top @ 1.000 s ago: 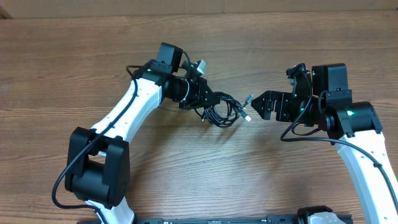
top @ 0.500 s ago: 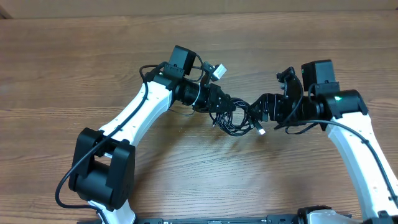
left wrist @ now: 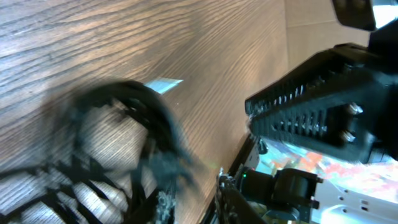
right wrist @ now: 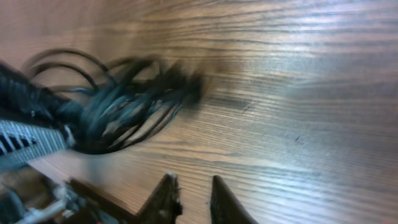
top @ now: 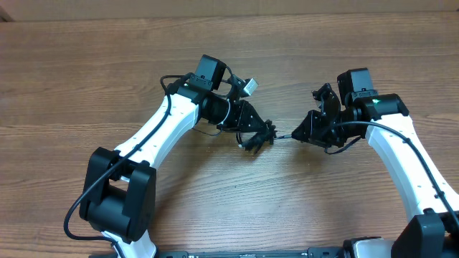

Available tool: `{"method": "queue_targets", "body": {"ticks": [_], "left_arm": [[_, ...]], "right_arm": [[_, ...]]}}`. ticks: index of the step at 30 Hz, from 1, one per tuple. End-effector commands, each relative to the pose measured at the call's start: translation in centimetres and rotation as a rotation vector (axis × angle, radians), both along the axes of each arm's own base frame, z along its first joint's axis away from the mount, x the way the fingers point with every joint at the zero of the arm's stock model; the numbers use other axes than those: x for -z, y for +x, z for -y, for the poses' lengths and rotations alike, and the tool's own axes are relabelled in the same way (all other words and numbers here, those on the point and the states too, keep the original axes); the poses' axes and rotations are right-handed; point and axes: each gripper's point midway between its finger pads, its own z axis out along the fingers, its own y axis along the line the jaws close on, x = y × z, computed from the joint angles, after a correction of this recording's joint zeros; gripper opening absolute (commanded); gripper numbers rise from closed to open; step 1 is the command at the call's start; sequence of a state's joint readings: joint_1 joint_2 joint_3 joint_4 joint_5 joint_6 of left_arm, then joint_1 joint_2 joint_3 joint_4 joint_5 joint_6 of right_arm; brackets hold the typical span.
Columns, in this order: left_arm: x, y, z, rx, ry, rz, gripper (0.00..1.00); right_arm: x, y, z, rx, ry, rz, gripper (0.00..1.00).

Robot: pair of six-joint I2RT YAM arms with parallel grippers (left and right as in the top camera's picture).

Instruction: Untangle cables

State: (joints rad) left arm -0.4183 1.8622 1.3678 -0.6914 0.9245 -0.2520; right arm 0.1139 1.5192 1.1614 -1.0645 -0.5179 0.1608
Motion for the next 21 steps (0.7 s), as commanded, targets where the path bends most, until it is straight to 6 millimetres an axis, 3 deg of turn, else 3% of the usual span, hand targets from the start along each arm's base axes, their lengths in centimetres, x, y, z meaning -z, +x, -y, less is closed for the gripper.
{"method": "queue_targets", "body": {"ticks": [1, 4, 6, 9, 17, 21], "left_arm": [[-0.8, -0.1, 0.5, 0.027, 0.013, 0.074, 0.24], [-0.4, -0.2, 0.7, 0.042, 0.036, 0.101, 0.24], [0.4, 0.3, 0.0, 0.016, 0.1, 0.117, 0.24], [1.8, 1.0, -1.2, -0.034, 0.207, 0.123, 0.31], [3.8, 1.4, -3.6, -0.104, 0.378, 0.114, 0.52], [4.1, 1.1, -3.6, -0.105, 0.386, 0.098, 0.54]], "right_arm": [[-0.9, 0.7, -0.2, -0.006, 0.004, 0.035, 0.49], [-0.9, 0.7, -0.2, -0.009, 0.003, 0.037, 0.67], [-0.9, 0.7, -0.2, -0.008, 0.002, 0.037, 0.69], [-0.7, 0.7, 0.2, -0.002, -0.023, 0.036, 0.76], [0.6, 0.0, 2.6, 0.084, -0.168, -0.032, 0.8], [0.9, -1.6, 2.8, 0.065, -0.18, -0.095, 0.8]]}}
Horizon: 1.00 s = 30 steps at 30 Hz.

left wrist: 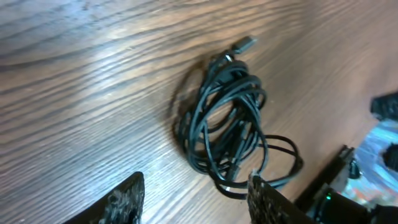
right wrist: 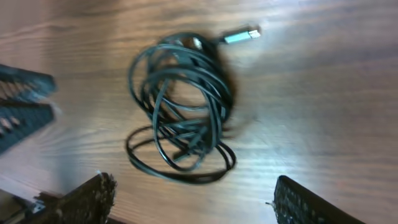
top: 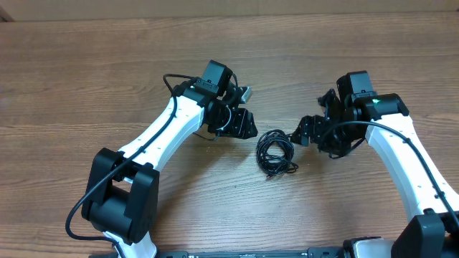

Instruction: Untangle cables

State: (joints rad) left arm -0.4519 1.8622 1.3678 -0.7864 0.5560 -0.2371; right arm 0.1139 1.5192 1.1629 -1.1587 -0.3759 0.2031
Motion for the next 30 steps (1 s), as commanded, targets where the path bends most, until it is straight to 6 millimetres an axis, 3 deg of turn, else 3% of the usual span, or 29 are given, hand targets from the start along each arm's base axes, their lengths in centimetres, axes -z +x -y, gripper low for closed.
{"method": "queue_targets", "body": {"ticks": [1, 8, 13, 19, 25, 27, 29, 30], "left_arm": [[-0.4, 0.3, -0.3, -0.022, 0.035, 0.027, 0.54], [0.5, 1.0, -1.6, -0.091, 0.129, 0.043, 0.56], [1.4, 1.8, -3.9, -0.203, 0.255, 0.049, 0.56], [1.7, 1.3, -5.2, -0.257, 0.287, -0.009, 0.57], [1.7, 1.1, -5.1, -0.252, 0.278, -0.021, 0.59], [1.7, 1.0, -5.1, -0.254, 0.277, -0.025, 0.6], [1.7, 0.9, -5.1, -0.253, 0.28, -0.03, 0.61], [1.8, 0.9, -5.1, -0.253, 0.281, -0.03, 0.61]], "right_arm": [[-0.4, -0.6, 0.5, -0.007, -0.038, -0.022, 0.8], [0.4, -3.6, 0.4, -0.18, -0.052, -0.079, 0.82], [2.9, -3.2, -0.9, -0.258, -0.065, -0.009, 0.85], [6.3, -1.6, -1.1, -0.32, -0.218, 0.124, 0.82], [6.4, 0.0, -2.6, -0.274, -0.202, 0.199, 0.65], [6.4, -0.1, -2.5, -0.243, -0.199, 0.183, 0.66], [6.5, -1.1, -2.4, -0.254, -0.195, 0.146, 0.77], [6.6, -1.3, -2.4, -0.26, -0.194, 0.136, 0.78]]}}
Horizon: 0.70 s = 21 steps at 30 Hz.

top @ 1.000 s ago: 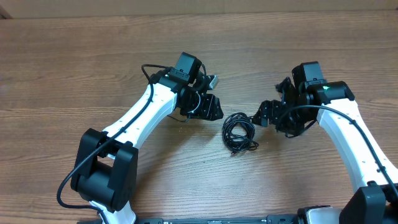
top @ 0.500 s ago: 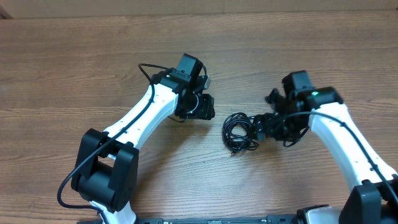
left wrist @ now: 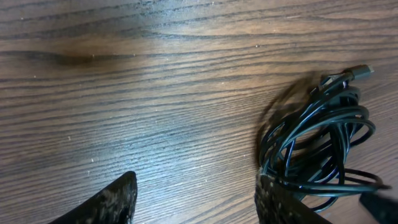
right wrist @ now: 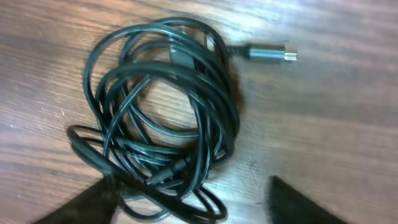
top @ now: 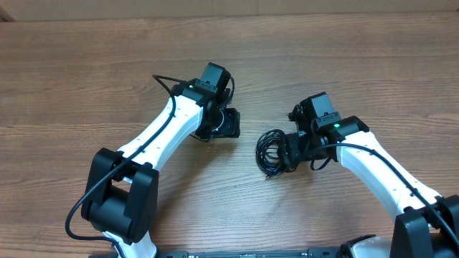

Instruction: Untangle cables

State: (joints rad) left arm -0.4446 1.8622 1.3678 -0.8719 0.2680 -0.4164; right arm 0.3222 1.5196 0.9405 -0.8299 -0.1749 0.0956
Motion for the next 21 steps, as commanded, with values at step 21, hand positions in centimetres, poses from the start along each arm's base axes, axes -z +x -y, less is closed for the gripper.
{"method": "queue_targets", "body": {"ticks": [21], "left_arm": [[-1.1, -0.9, 1.3, 0.003, -0.08, -0.037, 0.76]], "right_arm": [[1.0, 0.0, -1.8, -0.045, 0.105, 0.037, 0.67]]}}
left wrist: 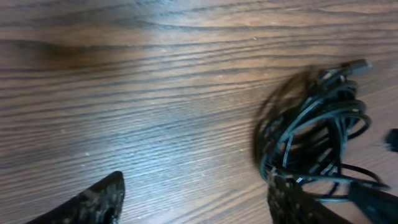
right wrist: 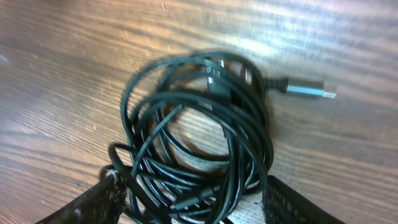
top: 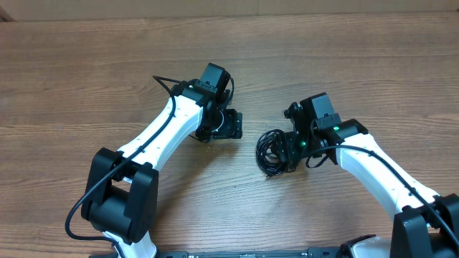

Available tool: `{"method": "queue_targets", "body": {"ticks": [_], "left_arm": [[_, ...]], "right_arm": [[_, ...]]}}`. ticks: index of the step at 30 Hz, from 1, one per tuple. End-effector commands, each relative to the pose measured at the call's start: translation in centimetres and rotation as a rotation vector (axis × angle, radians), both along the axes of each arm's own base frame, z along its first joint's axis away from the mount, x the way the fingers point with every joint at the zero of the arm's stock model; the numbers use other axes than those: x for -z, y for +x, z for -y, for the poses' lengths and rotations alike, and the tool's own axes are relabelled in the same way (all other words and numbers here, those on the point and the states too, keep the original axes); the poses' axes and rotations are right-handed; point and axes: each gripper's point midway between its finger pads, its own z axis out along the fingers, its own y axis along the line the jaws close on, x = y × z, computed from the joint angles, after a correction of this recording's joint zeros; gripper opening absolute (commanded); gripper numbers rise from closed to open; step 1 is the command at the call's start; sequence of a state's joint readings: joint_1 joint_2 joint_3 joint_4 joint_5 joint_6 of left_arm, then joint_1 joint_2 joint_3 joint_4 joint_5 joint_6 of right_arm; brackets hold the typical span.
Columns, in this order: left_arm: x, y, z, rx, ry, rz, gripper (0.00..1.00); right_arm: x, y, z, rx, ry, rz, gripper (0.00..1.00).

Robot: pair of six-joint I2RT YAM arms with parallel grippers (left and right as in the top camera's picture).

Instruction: Untangle cables

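A black cable (top: 271, 152) lies coiled and tangled on the wooden table, its silver plug (right wrist: 308, 90) sticking out to one side. My right gripper (top: 285, 152) is open right at the coil. In the right wrist view the cable (right wrist: 199, 130) fills the frame, and the right gripper (right wrist: 199, 208) has one finger on each side of the coil's near edge. My left gripper (top: 231, 125) is open and stands to the left of the coil, apart from it. In the left wrist view the left gripper (left wrist: 193, 205) holds nothing, and the cable (left wrist: 317, 130) lies beyond its right finger.
The wooden table (top: 86, 86) stretches bare to the left and far side. Both white arms reach in from the near edge, the left arm (top: 161, 129) crossing the table's left half and the right arm (top: 380, 172) the right half.
My right gripper has come a little closer to the coil, and its open fingers now straddle the coil's near edge. The left gripper has shifted slightly toward the cable. The coil lies where it was.
First both grippers were close together at the cable bundle in the middle of the table. Then the coil lay loose on the table with both grippers open and drawn apart. After that the right gripper stood over the coil, and now it straddles its edge.
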State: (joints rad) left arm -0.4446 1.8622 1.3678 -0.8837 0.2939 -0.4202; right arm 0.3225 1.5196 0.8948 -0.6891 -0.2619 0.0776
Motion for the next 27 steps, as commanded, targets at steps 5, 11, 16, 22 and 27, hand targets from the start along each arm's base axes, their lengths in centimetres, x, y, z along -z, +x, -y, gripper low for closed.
{"method": "queue_targets", "body": {"ticks": [5, 11, 16, 22, 27], "left_arm": [[-1.4, -0.7, 2.1, 0.021, -0.11, -0.021, 0.81], [-1.7, -0.8, 3.4, 0.052, -0.135, 0.003, 0.81], [-1.9, -0.8, 4.6, 0.087, -0.151, 0.032, 0.82], [-2.0, -0.7, 5.3, 0.101, -0.162, 0.052, 0.81], [-2.1, -0.5, 5.5, 0.105, -0.169, 0.066, 0.8]], "right_arm": [[1.6, -2.4, 0.5, -0.003, -0.017, -0.081, 0.53], [1.6, -2.5, 0.5, -0.003, -0.019, -0.086, 0.29], [1.8, -3.2, 0.8, -0.004, -0.028, -0.113, 0.28], [1.8, -3.4, 0.9, -0.003, -0.032, -0.125, 0.12], [1.8, -3.4, 0.9, -0.003, -0.032, -0.124, 0.11]]}}
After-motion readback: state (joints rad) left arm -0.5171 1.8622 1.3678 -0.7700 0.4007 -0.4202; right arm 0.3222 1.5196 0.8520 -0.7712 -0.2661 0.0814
